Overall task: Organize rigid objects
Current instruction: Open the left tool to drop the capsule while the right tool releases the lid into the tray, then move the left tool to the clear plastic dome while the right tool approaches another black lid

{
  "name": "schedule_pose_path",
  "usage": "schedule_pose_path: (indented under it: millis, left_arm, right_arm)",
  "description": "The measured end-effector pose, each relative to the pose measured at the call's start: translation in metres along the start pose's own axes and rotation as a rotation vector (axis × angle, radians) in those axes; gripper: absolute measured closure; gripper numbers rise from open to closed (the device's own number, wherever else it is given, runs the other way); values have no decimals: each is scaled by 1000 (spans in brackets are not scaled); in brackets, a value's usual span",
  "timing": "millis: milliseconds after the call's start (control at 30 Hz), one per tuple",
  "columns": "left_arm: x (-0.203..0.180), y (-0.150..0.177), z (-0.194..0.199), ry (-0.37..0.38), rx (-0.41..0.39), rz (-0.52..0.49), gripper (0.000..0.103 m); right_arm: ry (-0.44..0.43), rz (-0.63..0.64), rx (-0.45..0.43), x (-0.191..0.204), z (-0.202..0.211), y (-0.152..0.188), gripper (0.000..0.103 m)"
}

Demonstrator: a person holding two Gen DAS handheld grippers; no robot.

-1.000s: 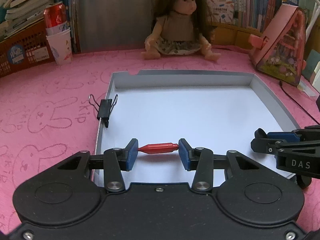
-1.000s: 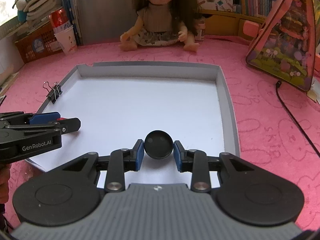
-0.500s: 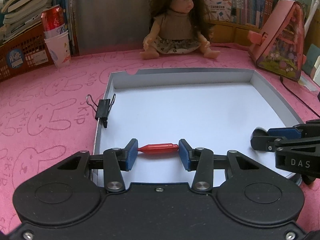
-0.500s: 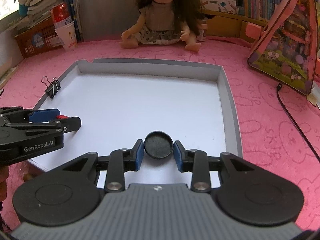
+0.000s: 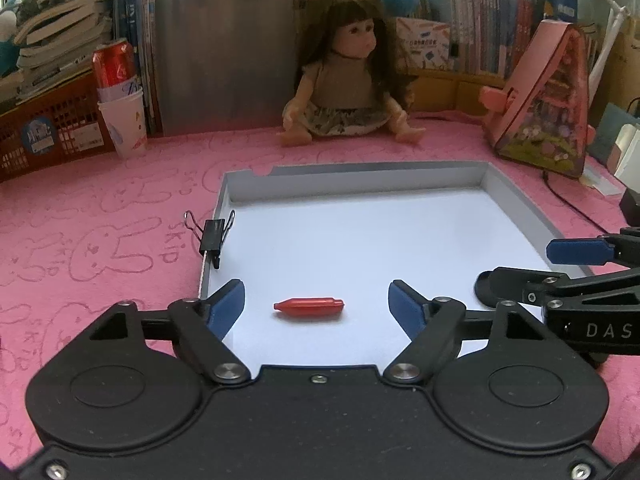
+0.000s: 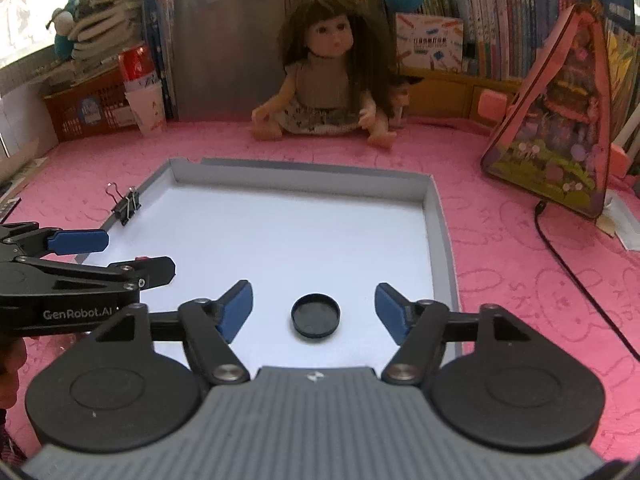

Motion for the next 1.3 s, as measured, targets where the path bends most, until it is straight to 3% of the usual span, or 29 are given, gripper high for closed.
schedule_pose_path:
  millis: [333, 1000, 1300]
  left_arm:
    - [-4, 12, 29, 5, -30, 11, 21]
    - [7, 59, 79, -53, -77, 78, 20]
    - [7, 76, 85, -60, -59, 99, 20]
  right_arm:
    - [5, 19, -84, -4, 28, 9, 15]
    - [18, 9, -155, -18, 58, 43, 12]
    - [50, 21, -172, -26, 61, 58, 12]
Point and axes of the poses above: each gripper's, at about its wrist camera, not at the fingertips, and z roughly against the way its jaws point, x to its left, y to its underside, the point moved 8 cm from there along -z, roughly the way its jaws point, and after that the axes turned 11 degrees about -z, right-handed, at the moved point
